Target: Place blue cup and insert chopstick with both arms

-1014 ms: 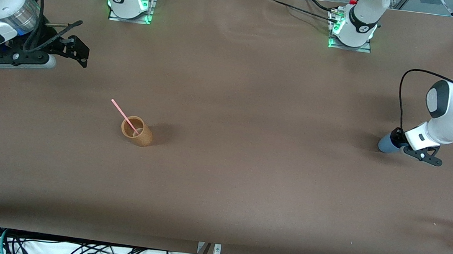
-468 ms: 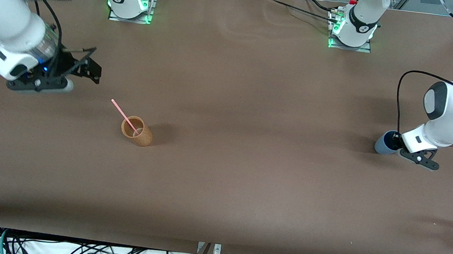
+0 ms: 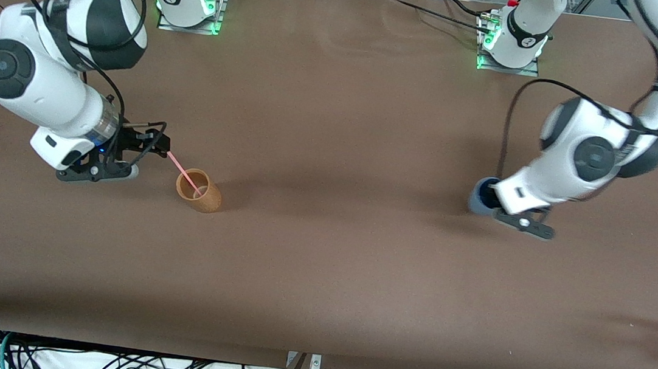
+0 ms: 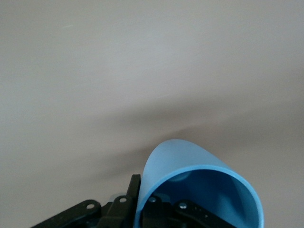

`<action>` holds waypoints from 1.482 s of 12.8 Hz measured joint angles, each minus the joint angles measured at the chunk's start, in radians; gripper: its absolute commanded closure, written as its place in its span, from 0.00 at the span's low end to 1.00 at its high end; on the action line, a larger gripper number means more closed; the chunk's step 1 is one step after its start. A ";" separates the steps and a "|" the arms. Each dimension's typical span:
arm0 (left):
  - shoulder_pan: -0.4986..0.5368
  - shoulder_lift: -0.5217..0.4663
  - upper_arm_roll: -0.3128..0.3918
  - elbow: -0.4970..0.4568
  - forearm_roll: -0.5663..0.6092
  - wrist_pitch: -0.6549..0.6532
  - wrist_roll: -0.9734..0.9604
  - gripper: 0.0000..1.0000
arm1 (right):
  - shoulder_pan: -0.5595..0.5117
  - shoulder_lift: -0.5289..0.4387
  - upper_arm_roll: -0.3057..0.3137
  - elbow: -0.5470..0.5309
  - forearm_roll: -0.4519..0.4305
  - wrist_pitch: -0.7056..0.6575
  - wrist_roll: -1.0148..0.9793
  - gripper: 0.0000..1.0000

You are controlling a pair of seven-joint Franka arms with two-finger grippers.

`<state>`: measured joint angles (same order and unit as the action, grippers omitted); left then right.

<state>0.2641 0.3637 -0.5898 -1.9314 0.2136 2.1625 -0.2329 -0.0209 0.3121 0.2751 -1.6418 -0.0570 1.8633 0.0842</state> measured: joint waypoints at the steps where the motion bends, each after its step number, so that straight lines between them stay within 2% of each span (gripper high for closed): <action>1: -0.085 0.034 -0.007 0.049 0.000 0.000 -0.135 1.00 | 0.000 0.019 0.000 -0.002 -0.001 0.007 0.000 0.00; 3: -0.228 0.119 -0.010 0.139 0.000 -0.001 -0.322 1.00 | 0.000 0.053 0.000 -0.016 -0.002 0.020 0.000 0.00; 5: -0.326 0.201 -0.010 0.189 0.000 -0.001 -0.408 1.00 | 0.001 0.080 0.000 -0.053 -0.003 0.065 0.000 0.01; 6: -0.363 0.237 -0.009 0.200 0.001 -0.001 -0.428 0.92 | 0.002 0.087 0.000 -0.076 -0.004 0.090 0.000 0.01; 7: -0.392 0.267 -0.008 0.207 0.001 0.002 -0.434 0.41 | 0.002 0.090 0.000 -0.098 -0.004 0.110 0.000 0.01; 8: -0.410 0.290 -0.005 0.213 0.007 0.014 -0.434 0.00 | 0.003 0.090 0.000 -0.118 -0.004 0.129 0.000 0.05; 10: -0.412 0.305 -0.003 0.228 0.034 0.034 -0.434 0.00 | 0.008 0.091 0.004 -0.142 -0.005 0.158 0.000 0.13; 13: -0.401 0.259 -0.006 0.272 0.039 -0.020 -0.434 0.00 | 0.021 0.099 0.009 -0.155 -0.005 0.175 0.000 0.35; 17: -0.366 0.042 -0.011 0.296 0.038 -0.275 -0.434 0.00 | 0.024 0.111 0.009 -0.159 -0.006 0.177 0.000 0.62; 19: -0.311 -0.060 -0.002 0.310 0.038 -0.395 -0.422 0.00 | 0.023 0.113 0.009 -0.159 -0.006 0.178 0.000 0.81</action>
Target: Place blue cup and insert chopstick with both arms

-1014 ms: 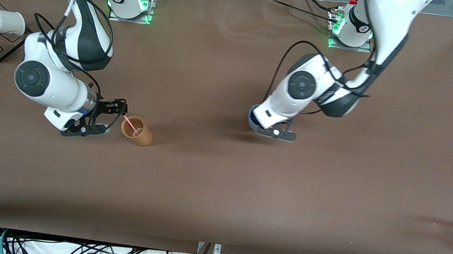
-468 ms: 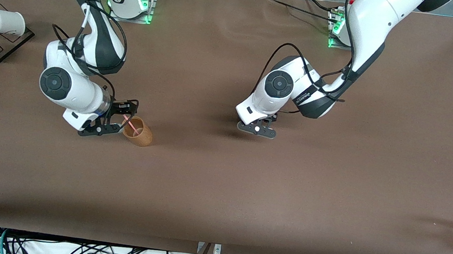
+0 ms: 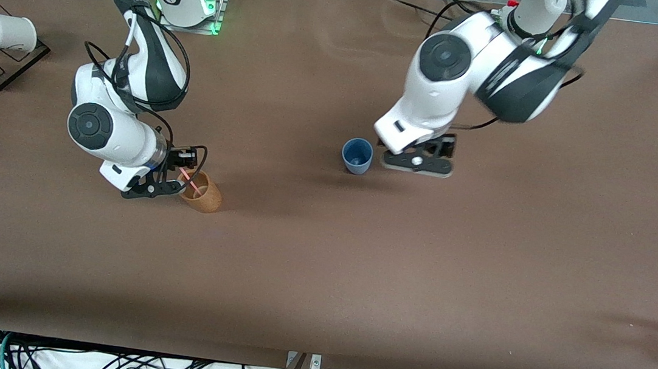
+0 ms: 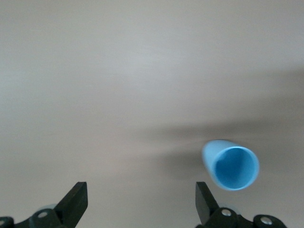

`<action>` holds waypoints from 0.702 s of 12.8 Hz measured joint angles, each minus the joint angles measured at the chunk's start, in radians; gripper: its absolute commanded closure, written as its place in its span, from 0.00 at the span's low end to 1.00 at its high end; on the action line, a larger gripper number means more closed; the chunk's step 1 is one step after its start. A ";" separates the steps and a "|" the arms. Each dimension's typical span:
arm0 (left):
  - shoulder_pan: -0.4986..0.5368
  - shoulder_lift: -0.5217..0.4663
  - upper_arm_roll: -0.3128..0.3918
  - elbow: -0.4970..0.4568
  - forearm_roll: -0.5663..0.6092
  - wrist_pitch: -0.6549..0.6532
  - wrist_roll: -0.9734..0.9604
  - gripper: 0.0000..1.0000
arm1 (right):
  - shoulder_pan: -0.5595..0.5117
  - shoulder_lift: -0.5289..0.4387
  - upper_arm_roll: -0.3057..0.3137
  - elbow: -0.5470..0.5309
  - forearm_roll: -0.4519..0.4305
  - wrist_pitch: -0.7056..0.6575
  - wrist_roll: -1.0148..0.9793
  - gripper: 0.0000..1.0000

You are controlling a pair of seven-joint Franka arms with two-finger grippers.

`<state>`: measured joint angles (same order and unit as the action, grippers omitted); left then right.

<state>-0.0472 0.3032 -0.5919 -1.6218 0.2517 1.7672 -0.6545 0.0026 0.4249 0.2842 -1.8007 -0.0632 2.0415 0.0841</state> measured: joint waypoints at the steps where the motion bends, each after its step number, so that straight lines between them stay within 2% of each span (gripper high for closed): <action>1: 0.026 -0.026 0.014 0.017 0.000 -0.044 0.005 0.00 | 0.000 0.000 0.000 0.000 0.000 0.000 0.000 0.88; 2: 0.060 -0.039 0.032 0.047 0.000 -0.078 0.013 0.00 | 0.000 0.000 0.000 0.000 0.000 0.000 0.000 0.91; 3: 0.112 -0.041 0.041 0.087 0.000 -0.112 0.033 0.00 | 0.000 0.000 0.000 0.000 0.000 0.002 0.000 0.99; 5: 0.229 -0.041 0.051 0.148 -0.012 -0.156 0.147 0.00 | 0.000 0.000 0.000 0.000 0.000 0.004 0.000 1.00; 6: 0.257 -0.047 0.079 0.163 -0.039 -0.161 0.229 0.00 | 0.000 0.000 0.001 0.001 0.000 0.004 0.000 1.00; 7: 0.252 -0.059 0.144 0.165 -0.096 -0.162 0.312 0.00 | 0.000 0.000 0.001 0.002 0.000 0.005 0.000 1.00; 9: 0.157 -0.118 0.352 0.105 -0.214 -0.131 0.468 0.00 | 0.000 -0.005 0.001 0.015 -0.001 -0.009 0.000 1.00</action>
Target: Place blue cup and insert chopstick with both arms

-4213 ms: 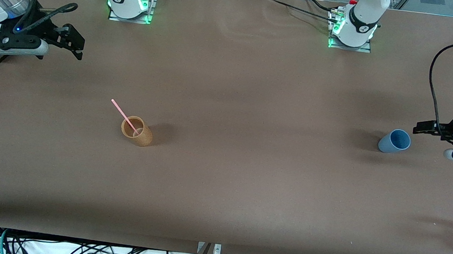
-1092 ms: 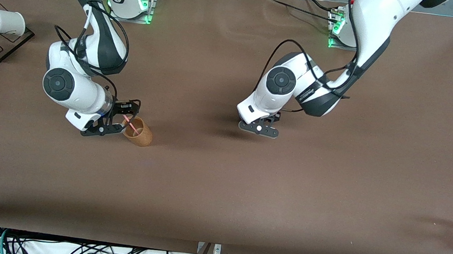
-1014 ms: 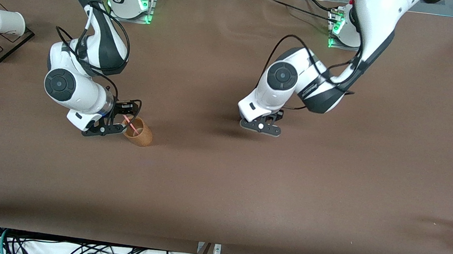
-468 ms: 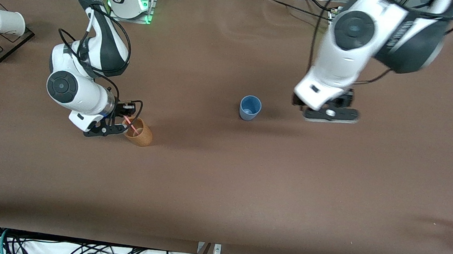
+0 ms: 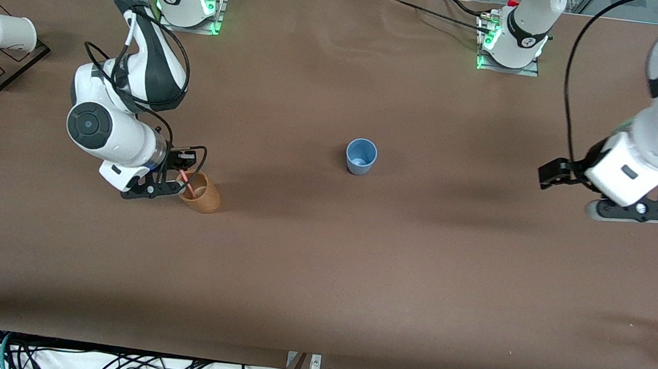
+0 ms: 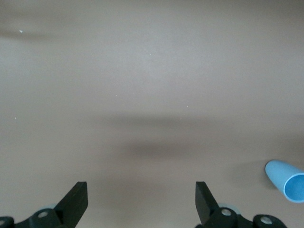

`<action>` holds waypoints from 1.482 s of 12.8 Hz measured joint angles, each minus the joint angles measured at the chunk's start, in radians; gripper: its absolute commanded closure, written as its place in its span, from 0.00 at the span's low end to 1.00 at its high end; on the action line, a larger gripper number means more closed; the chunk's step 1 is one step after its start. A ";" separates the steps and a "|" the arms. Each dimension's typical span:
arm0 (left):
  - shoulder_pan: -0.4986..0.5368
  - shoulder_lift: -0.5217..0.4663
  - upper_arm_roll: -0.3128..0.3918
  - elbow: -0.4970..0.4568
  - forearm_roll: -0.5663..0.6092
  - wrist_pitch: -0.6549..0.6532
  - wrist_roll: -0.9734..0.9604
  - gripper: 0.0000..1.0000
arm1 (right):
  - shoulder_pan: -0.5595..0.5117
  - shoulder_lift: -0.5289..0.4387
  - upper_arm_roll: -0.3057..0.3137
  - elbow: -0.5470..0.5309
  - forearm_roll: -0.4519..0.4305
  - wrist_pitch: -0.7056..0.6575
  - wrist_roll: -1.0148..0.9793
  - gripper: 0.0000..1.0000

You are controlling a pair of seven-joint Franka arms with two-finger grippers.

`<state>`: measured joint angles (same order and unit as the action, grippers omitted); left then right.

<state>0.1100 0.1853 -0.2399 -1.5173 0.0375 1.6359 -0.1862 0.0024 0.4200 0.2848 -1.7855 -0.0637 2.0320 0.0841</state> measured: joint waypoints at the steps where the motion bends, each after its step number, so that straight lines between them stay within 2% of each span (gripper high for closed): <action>1: -0.060 -0.052 0.093 -0.081 -0.022 0.068 0.050 0.00 | 0.000 -0.008 0.002 0.022 0.000 -0.037 0.000 1.00; 2: -0.095 -0.113 0.137 -0.177 -0.029 0.149 0.065 0.00 | -0.001 -0.022 0.009 0.058 0.000 -0.096 0.000 1.00; 3: -0.114 -0.176 0.148 -0.258 -0.030 0.197 0.065 0.00 | 0.000 -0.040 0.022 0.100 0.000 -0.166 0.000 1.00; 5: -0.129 -0.248 0.148 -0.324 -0.030 0.184 0.062 0.00 | 0.000 -0.070 0.053 0.177 0.001 -0.278 0.004 1.00; 8: -0.129 -0.235 0.151 -0.256 -0.030 0.050 0.062 0.00 | 0.040 -0.087 0.123 0.309 0.004 -0.408 0.097 1.00; 11: -0.129 -0.181 0.152 -0.173 -0.030 -0.011 0.062 0.00 | 0.202 -0.074 0.133 0.414 0.005 -0.460 0.299 1.00; 15: -0.142 -0.161 0.151 -0.155 -0.030 -0.013 0.062 0.00 | 0.425 0.053 0.133 0.541 0.007 -0.456 0.670 1.00; 19: -0.143 -0.161 0.151 -0.153 -0.030 -0.013 0.062 0.00 | 0.563 0.151 0.132 0.557 0.073 -0.335 0.947 1.00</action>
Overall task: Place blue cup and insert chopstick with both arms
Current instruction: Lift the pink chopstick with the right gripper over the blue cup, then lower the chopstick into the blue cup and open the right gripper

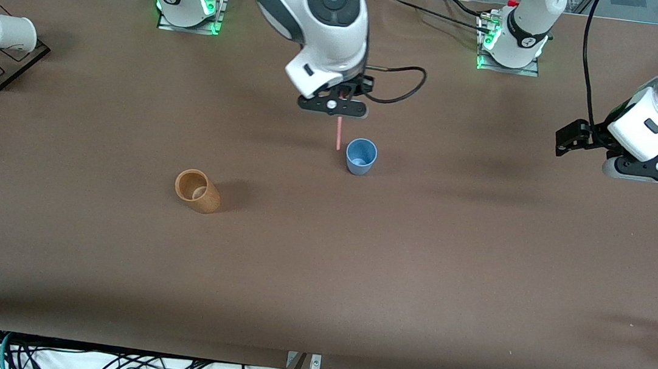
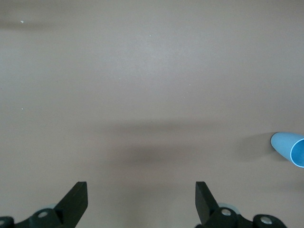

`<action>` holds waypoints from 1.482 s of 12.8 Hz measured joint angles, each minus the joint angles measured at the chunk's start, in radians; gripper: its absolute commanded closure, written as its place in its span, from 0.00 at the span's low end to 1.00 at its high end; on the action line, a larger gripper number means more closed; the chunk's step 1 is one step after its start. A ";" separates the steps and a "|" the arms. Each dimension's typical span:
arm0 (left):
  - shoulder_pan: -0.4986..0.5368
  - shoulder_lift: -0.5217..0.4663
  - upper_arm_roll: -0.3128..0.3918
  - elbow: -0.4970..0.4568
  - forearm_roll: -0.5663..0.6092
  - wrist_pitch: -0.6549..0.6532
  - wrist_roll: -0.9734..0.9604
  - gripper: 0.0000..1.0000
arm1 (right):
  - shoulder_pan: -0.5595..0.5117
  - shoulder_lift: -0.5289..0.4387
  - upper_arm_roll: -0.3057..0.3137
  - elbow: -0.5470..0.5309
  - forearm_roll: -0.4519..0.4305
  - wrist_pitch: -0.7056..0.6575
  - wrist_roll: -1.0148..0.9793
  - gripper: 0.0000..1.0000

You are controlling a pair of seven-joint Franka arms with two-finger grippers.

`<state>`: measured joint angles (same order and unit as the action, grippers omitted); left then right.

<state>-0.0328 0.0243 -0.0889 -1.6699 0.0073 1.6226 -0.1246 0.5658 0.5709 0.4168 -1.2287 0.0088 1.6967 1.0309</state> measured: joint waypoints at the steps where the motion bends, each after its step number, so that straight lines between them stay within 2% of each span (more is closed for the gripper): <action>1: 0.000 0.000 0.000 0.000 0.000 0.000 0.000 0.00 | 0.007 0.008 0.000 -0.003 0.019 0.021 0.029 1.00; 10: 0.000 0.000 0.000 0.000 0.000 -0.001 0.000 0.00 | 0.029 0.023 -0.001 -0.136 0.041 0.187 0.107 1.00; 11: 0.000 0.000 0.000 0.000 0.000 -0.001 0.000 0.00 | 0.029 0.025 -0.002 -0.150 0.041 0.209 0.107 0.96; 14: 0.000 0.000 0.000 0.000 0.000 -0.002 0.001 0.00 | 0.027 0.041 -0.010 -0.162 0.041 0.262 0.107 0.00; 17: 0.000 0.000 0.000 0.000 0.000 -0.002 0.001 0.00 | 0.003 0.044 -0.022 -0.159 0.038 0.297 0.085 0.00; 19: 0.000 0.000 0.000 0.000 0.000 -0.002 0.001 0.00 | -0.050 0.011 -0.026 -0.152 0.035 0.285 0.043 0.00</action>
<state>-0.0332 0.0244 -0.0889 -1.6699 0.0073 1.6208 -0.1236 0.5154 0.5816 0.3910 -1.3809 0.0437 1.9820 1.0739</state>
